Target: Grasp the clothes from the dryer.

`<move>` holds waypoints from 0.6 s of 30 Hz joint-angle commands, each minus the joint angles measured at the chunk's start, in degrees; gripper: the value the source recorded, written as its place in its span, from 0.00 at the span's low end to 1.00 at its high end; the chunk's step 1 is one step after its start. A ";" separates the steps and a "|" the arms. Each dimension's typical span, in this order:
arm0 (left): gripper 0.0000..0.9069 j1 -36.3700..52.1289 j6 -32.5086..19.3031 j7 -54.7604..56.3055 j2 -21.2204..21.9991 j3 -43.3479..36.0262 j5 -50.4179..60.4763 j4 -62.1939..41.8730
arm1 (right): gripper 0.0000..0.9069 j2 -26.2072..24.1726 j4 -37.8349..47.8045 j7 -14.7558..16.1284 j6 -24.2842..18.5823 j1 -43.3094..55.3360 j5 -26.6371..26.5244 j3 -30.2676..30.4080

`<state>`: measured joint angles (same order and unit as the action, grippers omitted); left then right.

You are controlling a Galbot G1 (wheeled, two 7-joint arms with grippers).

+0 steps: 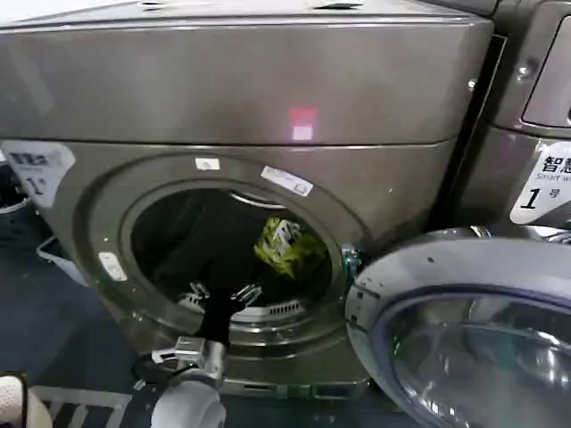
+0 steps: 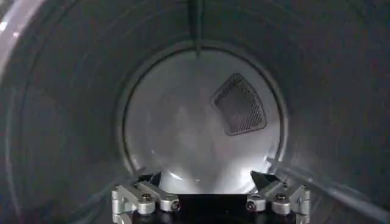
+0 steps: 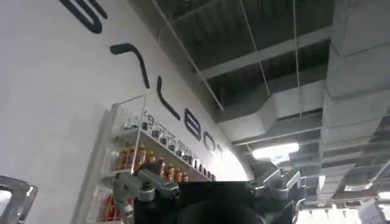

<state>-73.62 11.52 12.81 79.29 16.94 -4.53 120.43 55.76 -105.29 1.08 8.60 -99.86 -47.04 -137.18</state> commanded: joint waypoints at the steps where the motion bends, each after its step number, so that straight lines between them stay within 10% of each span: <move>1: 1.00 0.95 -0.15 -0.04 -0.03 -0.03 -0.07 -1.11 | 1.00 0.01 -0.38 -0.08 0.85 -0.01 0.04 -0.03; 18: 1.00 34.89 -4.50 -3.49 3.01 -1.12 -5.61 -37.92 | 1.00 0.78 -2.21 2.88 2.85 -1.36 -0.14 -2.85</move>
<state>-53.35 8.25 10.28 81.23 15.99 -8.43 99.69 56.47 -107.38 3.54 11.20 -101.21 -47.05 -139.47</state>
